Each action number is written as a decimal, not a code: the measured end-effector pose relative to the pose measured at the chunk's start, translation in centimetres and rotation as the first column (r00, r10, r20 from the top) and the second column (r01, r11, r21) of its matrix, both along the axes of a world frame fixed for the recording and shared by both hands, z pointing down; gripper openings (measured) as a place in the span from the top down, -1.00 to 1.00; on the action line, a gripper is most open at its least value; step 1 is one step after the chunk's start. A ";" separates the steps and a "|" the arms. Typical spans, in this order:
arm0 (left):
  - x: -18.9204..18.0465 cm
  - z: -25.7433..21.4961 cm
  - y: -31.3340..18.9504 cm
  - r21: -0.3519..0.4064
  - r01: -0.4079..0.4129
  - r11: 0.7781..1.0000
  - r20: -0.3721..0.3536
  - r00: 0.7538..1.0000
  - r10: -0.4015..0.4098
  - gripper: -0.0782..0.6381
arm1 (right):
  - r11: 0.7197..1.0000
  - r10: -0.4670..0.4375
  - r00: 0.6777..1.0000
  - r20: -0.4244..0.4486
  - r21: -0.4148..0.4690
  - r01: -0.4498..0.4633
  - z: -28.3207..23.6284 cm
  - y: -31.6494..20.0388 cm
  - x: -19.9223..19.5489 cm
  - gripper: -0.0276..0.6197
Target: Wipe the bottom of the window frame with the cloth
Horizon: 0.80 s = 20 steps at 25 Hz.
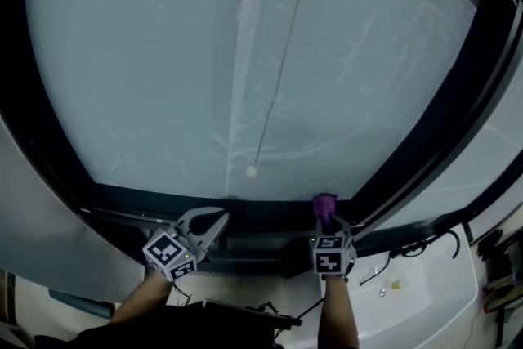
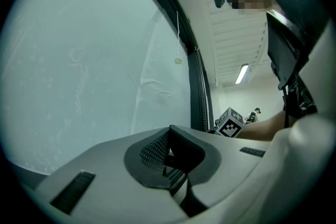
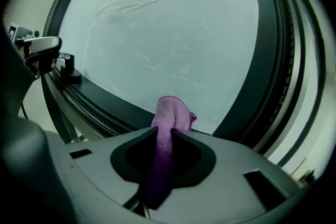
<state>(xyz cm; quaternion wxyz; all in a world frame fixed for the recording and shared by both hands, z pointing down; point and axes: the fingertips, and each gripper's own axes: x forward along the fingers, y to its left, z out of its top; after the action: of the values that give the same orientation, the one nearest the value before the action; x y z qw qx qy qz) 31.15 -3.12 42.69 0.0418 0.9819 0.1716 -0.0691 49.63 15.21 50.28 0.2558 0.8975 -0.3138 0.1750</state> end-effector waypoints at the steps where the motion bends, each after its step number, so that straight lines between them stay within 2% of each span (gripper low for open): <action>1: -0.3 -0.1 -0.2 -0.009 0.009 1.000 -0.006 1.000 -0.009 0.78 | 1.000 -0.011 1.000 0.001 0.004 0.011 -0.1 -0.5 -0.4 0.68; 4: -1.3 -0.2 -1.2 -0.034 0.038 0.999 -0.014 0.999 -0.039 0.78 | 1.000 -0.028 1.000 0.007 0.008 0.028 0.0 -1.7 -1.4 0.68; 9: -2.6 0.1 -2.4 -0.023 0.056 0.998 0.003 0.998 -0.056 0.78 | 0.999 -0.033 0.999 0.015 0.000 0.033 0.0 -2.4 -2.1 0.68; 20: -4.7 0.9 -4.2 -0.043 0.086 0.995 0.026 0.996 -0.085 0.78 | 0.993 -0.106 0.993 0.049 -0.041 0.108 0.0 -5.8 -4.6 0.69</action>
<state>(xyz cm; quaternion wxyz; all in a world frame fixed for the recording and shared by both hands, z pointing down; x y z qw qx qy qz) 26.41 -7.29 43.58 0.0624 0.9879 0.1272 -0.0627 45.04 9.43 50.26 0.2769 0.8692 -0.3635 0.1888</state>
